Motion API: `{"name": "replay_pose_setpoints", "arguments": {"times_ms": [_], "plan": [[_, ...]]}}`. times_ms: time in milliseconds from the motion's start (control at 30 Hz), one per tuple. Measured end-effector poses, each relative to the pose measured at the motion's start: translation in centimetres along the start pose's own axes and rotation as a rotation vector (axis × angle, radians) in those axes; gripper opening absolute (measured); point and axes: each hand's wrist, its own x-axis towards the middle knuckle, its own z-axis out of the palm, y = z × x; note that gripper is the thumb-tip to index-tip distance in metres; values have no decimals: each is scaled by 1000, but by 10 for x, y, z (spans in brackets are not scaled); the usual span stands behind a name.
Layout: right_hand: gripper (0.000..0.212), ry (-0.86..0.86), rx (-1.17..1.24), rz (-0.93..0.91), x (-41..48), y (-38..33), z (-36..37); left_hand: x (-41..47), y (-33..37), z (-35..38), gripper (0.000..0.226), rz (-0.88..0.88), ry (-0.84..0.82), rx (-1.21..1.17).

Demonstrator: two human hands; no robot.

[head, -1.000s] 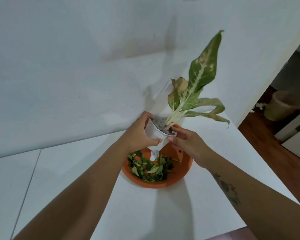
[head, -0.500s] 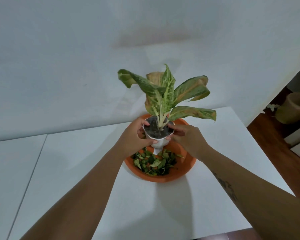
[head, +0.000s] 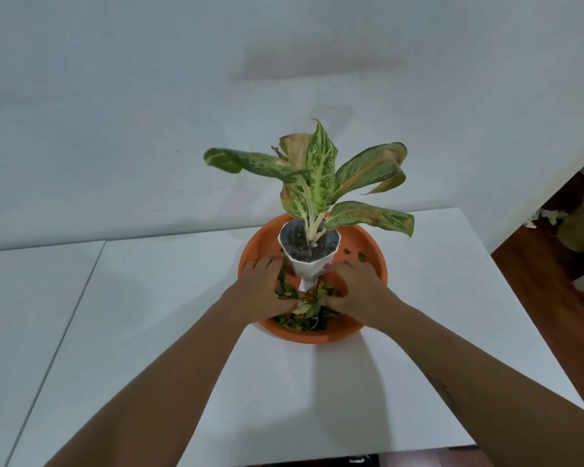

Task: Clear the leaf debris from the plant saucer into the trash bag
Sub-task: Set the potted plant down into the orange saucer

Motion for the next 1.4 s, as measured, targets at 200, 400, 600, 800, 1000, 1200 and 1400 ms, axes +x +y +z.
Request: {"name": "replay_pose_setpoints", "arguments": {"times_ms": [200, 400, 600, 800, 1000, 1200, 1400], "plan": [[60, -210, -319, -152, -9, -3, 5, -11, 15, 6, 79, 1, -67, 128], [37, -193, -224, -286, -4, 6, -2, -12, 21, 10, 45, 83, 59, 54], [50, -193, -291, -274, -1, 8, 1, -16, 29, 4, 67, -7, -38, 134], [33, -143, -181, -266, 4, 6, 10, -10, 25, 5, 19, 81, 54, 13], [27, 89, 119, -112, 5, -2, -7, -8, 21, 0, 6, -22, 174, -212], [16, 204, 648, 249, -7, -16, -17, -20, 21, -8, 14, -145, 223, -654], [12, 208, 1229, 396, -19, -19, -5, -30, 28, -8, 8, -191, 183, -973]]}}
